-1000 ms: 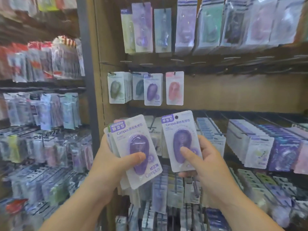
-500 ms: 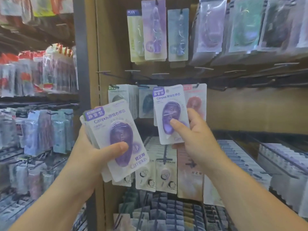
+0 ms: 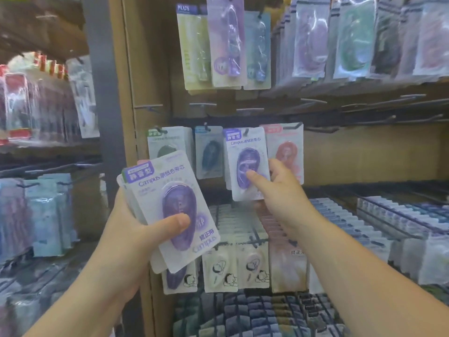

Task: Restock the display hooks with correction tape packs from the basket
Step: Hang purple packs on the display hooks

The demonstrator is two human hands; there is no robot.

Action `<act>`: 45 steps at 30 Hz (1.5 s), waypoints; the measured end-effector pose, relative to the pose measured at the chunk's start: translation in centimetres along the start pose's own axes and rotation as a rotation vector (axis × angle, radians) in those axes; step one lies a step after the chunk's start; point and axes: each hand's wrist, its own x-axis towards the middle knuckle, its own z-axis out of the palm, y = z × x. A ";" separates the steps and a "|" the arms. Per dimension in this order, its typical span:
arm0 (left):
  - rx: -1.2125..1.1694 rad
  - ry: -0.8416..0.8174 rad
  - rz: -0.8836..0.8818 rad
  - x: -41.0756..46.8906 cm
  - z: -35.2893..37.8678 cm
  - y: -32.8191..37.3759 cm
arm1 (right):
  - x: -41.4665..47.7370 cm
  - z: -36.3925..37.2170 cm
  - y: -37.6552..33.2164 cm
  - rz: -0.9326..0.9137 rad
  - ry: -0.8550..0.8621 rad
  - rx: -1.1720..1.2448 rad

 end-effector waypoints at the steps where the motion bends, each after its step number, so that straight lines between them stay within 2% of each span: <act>1: -0.010 -0.016 0.001 0.2 -0.2 -0.1 | 0.5 0.2 0.1 0.012 0.018 -0.028; 8: -0.074 -0.045 -0.022 0.7 -1.2 -0.5 | 3.7 1.8 0.2 0.109 -0.009 -0.450; 13: -0.097 -0.082 -0.042 0.9 -1.1 -0.7 | 4.2 1.8 -0.1 0.174 0.004 -0.538; 16: -0.123 -0.098 -0.049 1.1 -0.8 -0.6 | 2.5 1.0 -0.8 0.059 0.048 -0.790; 18: -0.144 -0.111 -0.061 1.2 -0.5 -0.6 | 0.3 0.3 -2.0 -0.075 0.147 -1.024; 19: -0.153 -0.124 -0.065 1.3 -0.3 -0.6 | -0.9 0.0 -2.8 -0.151 0.194 -1.041; 21: -0.180 -0.146 -0.072 1.5 0.2 -0.6 | -3.3 -0.2 -4.3 -0.266 0.161 -0.788; 23: -0.214 -0.178 -0.078 1.7 0.9 -0.5 | -5.4 0.4 -5.4 -0.270 -0.013 -0.483; 25: -0.216 -0.209 -0.080 1.8 1.7 -0.4 | -6.5 1.1 -5.4 -0.233 -0.188 -0.377; 27: -0.201 -0.217 -0.082 1.9 2.3 -0.4 | -6.8 1.9 -5.2 -0.240 -0.279 -0.336; 31: -0.218 -0.233 -0.095 1.8 3.2 -0.4 | -6.4 2.2 -4.4 -0.226 -0.243 -0.233; 36: -0.225 -0.212 -0.070 1.9 3.9 -0.4 | -6.1 1.8 -3.4 -0.156 -0.288 -0.045; 41: -0.203 -0.293 -0.070 1.8 3.9 0.1 | -5.8 1.3 -3.4 -0.094 -0.291 0.183; 45: -0.194 -0.284 -0.088 1.9 3.9 0.1 | -6.0 1.2 -3.4 -0.077 -0.292 0.219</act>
